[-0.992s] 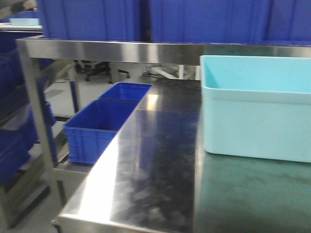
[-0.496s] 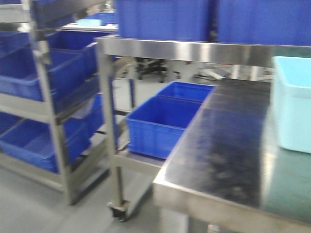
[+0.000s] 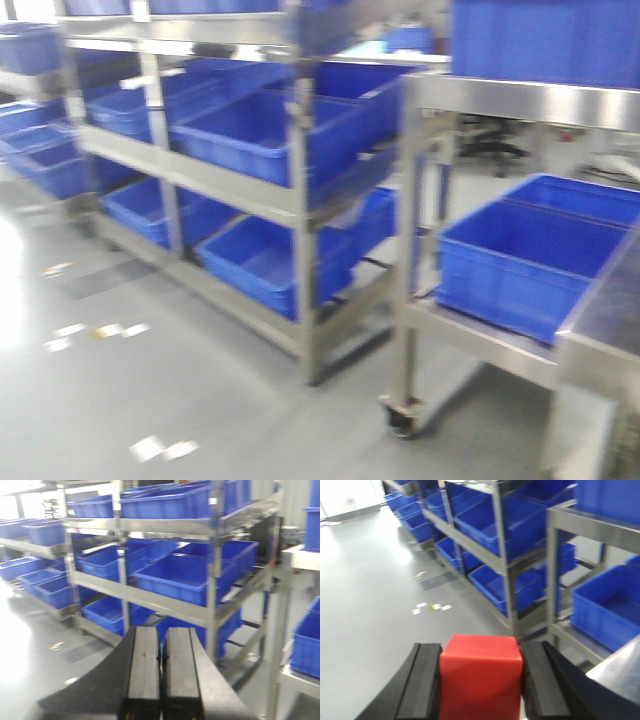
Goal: Pick red cube and place on left shelf
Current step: 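Turn the base away from the table holding the red cube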
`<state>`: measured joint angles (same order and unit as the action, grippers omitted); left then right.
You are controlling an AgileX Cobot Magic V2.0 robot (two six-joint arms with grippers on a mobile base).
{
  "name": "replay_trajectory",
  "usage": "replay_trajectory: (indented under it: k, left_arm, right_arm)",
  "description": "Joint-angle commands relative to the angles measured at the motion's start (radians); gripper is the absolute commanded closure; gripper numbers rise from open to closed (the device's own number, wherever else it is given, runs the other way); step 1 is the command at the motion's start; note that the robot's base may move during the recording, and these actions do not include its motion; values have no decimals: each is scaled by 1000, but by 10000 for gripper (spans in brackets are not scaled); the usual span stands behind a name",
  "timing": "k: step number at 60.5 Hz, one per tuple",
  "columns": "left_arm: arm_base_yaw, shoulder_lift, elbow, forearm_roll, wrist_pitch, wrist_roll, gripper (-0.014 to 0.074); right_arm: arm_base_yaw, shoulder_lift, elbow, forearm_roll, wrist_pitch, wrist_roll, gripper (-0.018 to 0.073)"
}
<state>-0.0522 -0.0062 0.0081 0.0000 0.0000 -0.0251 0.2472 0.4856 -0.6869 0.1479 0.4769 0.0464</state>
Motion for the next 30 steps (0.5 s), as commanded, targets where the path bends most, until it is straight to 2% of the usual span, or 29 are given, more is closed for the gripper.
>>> replay_trajectory:
  k: [1,30]
  left_arm:
    - [0,-15,25,0,-83,0,495]
    - [0,-15,25,0,-83,0,495]
  right_arm:
    - [-4,3,-25,-3,-87,-7,529]
    - [-4,3,-25,-3,-87,-7,529]
